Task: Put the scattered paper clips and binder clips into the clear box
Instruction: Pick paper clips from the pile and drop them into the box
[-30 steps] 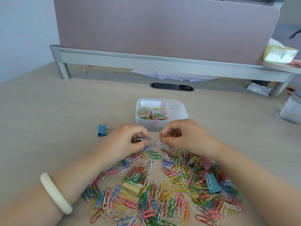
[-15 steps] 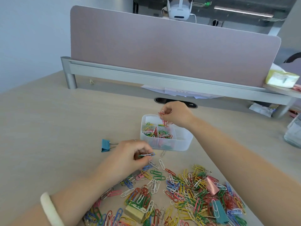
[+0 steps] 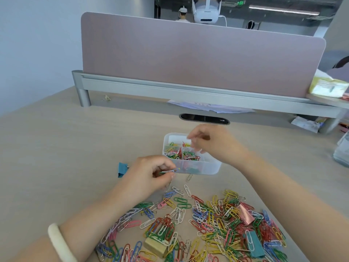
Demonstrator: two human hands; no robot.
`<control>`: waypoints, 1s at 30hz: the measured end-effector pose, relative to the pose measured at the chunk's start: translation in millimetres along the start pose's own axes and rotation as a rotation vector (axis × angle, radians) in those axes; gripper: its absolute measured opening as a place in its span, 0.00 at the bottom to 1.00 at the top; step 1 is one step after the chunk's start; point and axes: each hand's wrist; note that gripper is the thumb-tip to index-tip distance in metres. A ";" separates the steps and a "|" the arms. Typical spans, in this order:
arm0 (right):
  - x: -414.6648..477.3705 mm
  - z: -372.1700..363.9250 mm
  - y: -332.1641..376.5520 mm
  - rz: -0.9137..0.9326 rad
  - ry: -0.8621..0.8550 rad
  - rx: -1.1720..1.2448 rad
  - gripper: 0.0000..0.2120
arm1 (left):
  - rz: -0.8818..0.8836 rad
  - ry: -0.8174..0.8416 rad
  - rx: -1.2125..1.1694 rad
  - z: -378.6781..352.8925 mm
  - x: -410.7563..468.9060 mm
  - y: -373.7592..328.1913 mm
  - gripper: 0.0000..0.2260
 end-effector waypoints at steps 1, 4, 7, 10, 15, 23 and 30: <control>-13.0 -0.6 3.1 0.006 0.030 0.039 0.08 | 0.005 -0.011 -0.034 1.4 4.6 -3.4 0.05; -48.1 -4.2 7.9 0.002 0.179 0.124 0.04 | -0.010 -0.087 -0.051 6.1 27.9 -17.7 0.09; -68.0 -11.3 4.7 -0.017 0.262 0.112 0.04 | -0.053 -0.158 0.069 7.3 59.8 -33.1 0.11; -75.4 -19.8 -2.1 -0.023 0.296 0.137 0.03 | -0.029 -0.151 0.212 5.7 89.4 -34.6 0.05; -81.7 -20.6 -12.5 -0.001 0.266 0.184 0.03 | -0.009 -0.064 0.557 0.1 110.0 -24.0 0.05; -82.6 -21.5 -15.9 0.003 0.272 0.190 0.04 | 0.076 0.084 0.803 -4.8 110.2 -35.2 0.10; -85.1 -21.2 -13.6 0.028 0.269 0.153 0.03 | -0.024 0.028 0.950 0.3 96.9 -33.3 0.08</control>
Point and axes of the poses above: each hand's wrist, its own x-axis towards the middle knuckle, its own z-axis out of the back of the hand, y = z × x, and after that the axes turned 10 degrees about z, right-handed
